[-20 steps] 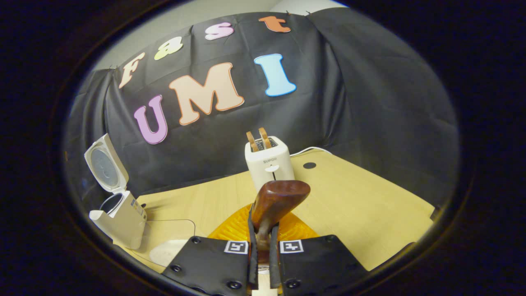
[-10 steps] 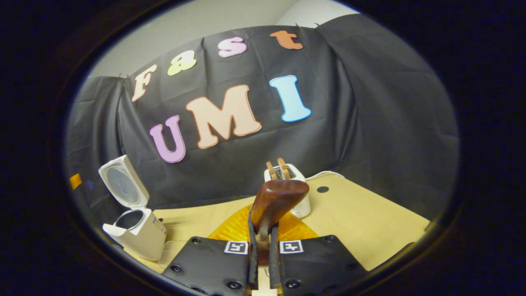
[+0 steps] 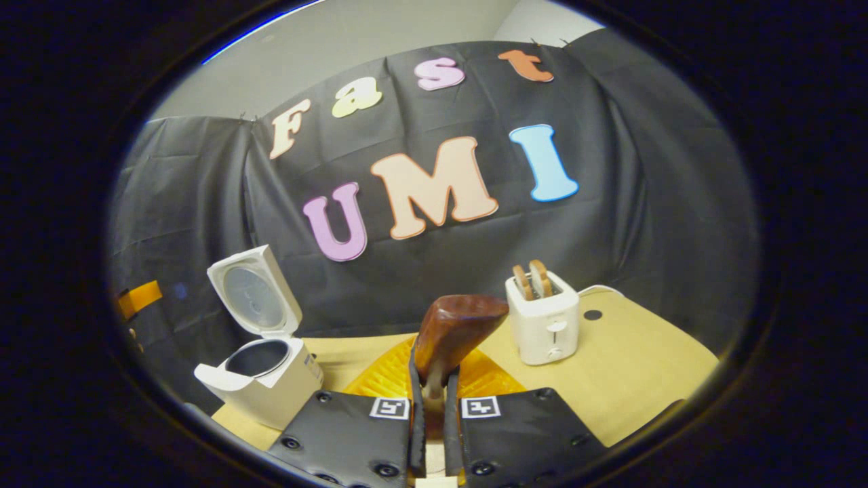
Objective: Close the left gripper, press the button to open the rice cooker; take a wooden spoon from the chopstick holder with the right hand, scoop a spoonful of rice and pour it into the rice cooker, then put the wooden spoon back into the chopstick holder.
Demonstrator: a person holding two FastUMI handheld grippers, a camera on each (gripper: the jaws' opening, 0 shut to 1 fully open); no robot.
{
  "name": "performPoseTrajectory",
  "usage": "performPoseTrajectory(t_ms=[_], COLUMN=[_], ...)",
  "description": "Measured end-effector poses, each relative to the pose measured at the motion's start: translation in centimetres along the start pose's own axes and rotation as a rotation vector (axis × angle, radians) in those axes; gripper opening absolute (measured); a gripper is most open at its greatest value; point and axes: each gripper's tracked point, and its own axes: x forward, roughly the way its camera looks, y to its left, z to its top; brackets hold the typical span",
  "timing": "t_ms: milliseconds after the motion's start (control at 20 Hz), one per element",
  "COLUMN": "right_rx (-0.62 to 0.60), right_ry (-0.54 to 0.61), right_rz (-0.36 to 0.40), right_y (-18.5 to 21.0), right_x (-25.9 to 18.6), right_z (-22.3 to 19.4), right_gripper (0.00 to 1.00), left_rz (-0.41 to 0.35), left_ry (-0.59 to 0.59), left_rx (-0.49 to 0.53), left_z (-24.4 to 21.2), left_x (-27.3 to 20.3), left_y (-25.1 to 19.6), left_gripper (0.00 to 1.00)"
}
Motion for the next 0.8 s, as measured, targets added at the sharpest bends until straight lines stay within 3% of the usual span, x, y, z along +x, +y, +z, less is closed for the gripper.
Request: performPoseTrajectory(t_ms=[350, 800], right_rx=[-0.173, -0.374], right_ry=[0.084, 0.136], right_rz=[0.019, -0.023], right_y=[3.2, 4.0], right_x=[2.2, 4.3], right_z=[-5.2, -9.9], right_gripper=[0.14, 0.14], left_rz=[0.036, 0.086], left_ry=[-0.009, -0.011], left_rx=[0.018, 0.048], left_z=[0.3, 0.4], left_x=[-1.3, -2.7], left_y=[2.8, 6.1], left_gripper=[0.94, 0.94])
